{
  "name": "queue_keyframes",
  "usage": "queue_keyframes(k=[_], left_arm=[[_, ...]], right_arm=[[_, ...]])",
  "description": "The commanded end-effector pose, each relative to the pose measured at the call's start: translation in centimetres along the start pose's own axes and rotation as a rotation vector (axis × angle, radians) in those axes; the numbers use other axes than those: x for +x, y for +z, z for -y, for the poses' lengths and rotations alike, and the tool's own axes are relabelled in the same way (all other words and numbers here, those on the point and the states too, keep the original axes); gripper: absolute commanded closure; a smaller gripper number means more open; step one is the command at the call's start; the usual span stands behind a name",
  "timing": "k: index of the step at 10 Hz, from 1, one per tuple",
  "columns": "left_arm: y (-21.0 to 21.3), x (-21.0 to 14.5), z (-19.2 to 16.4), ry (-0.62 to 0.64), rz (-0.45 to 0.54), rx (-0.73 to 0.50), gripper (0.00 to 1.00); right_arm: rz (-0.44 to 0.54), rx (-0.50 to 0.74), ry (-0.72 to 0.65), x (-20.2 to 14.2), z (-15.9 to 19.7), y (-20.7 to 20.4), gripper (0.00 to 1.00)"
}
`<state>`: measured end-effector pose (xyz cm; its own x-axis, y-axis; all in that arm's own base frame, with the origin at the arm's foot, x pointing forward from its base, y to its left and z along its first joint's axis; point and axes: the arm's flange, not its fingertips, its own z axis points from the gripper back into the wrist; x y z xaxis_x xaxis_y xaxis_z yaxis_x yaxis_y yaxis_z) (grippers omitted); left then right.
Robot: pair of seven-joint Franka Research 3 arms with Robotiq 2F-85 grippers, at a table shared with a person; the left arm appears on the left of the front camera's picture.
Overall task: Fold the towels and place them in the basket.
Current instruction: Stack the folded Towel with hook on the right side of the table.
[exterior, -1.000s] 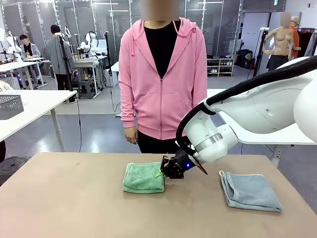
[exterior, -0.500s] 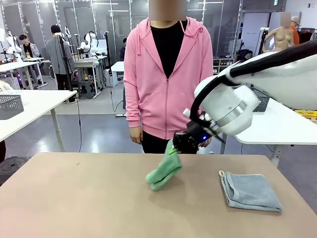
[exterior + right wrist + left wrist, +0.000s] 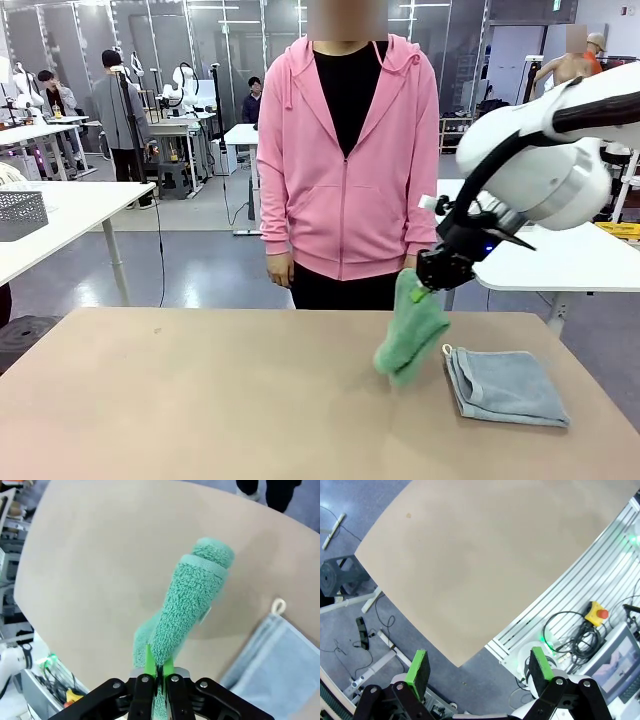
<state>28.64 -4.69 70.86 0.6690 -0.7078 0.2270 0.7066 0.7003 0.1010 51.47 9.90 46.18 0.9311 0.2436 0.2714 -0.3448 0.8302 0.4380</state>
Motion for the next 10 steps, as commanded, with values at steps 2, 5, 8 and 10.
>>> queue_keyframes(k=[2,5,8,10], left_arm=[[-0.1,-0.1,0.0,-0.004,-0.004,0.009,0.0],[-0.1,-0.1,0.0,-0.004,-0.004,0.009,0.0],[-0.1,-0.1,0.0,-0.004,-0.004,0.009,0.0],[-0.1,-0.1,0.0,-0.004,-0.004,0.009,0.0]], right_arm=[[-0.053,-0.025,0.073,-2.6,4.0,2.4,0.94],[-0.084,-0.073,0.057,-4.7,8.2,2.7,0.94],[-0.134,-0.24,-0.073,-6.5,11.6,1.8,0.94],[-0.222,-0.397,-0.159,-7.4,12.5,1.2,0.66]])
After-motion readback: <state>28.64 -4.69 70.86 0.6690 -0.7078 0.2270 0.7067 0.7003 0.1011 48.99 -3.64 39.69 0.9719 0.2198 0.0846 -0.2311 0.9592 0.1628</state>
